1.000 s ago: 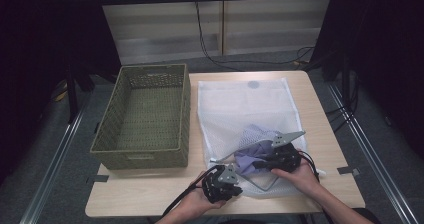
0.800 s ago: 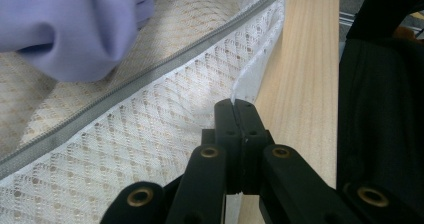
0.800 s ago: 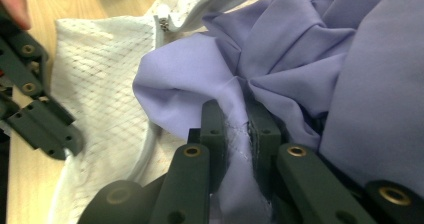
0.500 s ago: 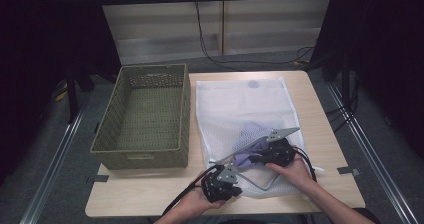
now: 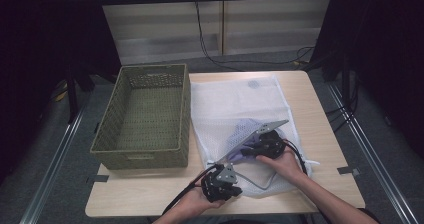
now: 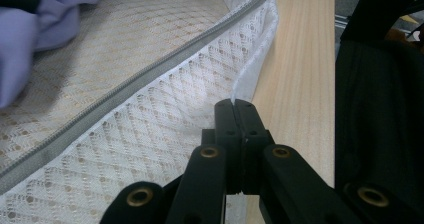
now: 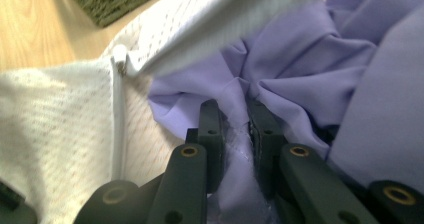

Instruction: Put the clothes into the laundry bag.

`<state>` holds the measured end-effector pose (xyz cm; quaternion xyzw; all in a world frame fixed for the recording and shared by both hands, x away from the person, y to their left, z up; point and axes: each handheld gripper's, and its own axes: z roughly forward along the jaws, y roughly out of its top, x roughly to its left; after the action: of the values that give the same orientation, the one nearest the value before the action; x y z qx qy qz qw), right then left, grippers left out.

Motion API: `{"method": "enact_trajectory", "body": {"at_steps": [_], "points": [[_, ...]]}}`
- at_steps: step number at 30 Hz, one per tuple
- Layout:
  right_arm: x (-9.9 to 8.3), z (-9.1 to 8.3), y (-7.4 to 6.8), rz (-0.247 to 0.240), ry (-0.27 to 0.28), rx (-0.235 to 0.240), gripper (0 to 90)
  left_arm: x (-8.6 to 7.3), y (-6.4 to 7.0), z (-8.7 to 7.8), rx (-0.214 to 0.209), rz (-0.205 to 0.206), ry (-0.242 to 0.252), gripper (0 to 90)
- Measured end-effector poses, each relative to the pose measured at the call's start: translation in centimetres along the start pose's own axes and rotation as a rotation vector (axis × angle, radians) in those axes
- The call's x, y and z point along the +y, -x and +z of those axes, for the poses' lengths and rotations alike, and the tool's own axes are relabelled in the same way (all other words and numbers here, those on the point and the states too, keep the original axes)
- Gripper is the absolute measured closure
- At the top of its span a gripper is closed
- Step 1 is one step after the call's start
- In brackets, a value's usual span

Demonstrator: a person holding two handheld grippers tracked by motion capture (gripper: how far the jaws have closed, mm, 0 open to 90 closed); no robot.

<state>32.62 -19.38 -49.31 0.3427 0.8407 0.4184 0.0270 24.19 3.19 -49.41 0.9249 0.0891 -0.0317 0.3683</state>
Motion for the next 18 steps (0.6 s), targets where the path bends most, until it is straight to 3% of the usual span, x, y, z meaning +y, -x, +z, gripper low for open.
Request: {"method": "enact_trajectory", "body": {"at_steps": [5,7,9,12,18], "points": [[0.6,0.8,0.5,0.006,0.009,-0.04,80.6,0.0,0.0,0.0,0.003,0.005,-0.002,90.0],[0.7,1.1,0.8,0.016,0.027,-0.058,80.6,0.1,0.0,-0.2,0.013,0.015,-0.028,90.0],[0.8,1.3,0.8,0.017,0.034,-0.066,79.4,0.0,0.0,0.0,0.013,0.011,-0.007,90.0],[0.8,1.0,0.8,0.019,0.041,-0.039,75.7,0.0,0.0,0.0,0.007,-0.005,0.001,90.0],[0.9,-1.4,0.1,0.007,0.09,0.048,66.0,0.2,0.1,-0.1,-0.001,0.004,-0.015,88.3]]}}
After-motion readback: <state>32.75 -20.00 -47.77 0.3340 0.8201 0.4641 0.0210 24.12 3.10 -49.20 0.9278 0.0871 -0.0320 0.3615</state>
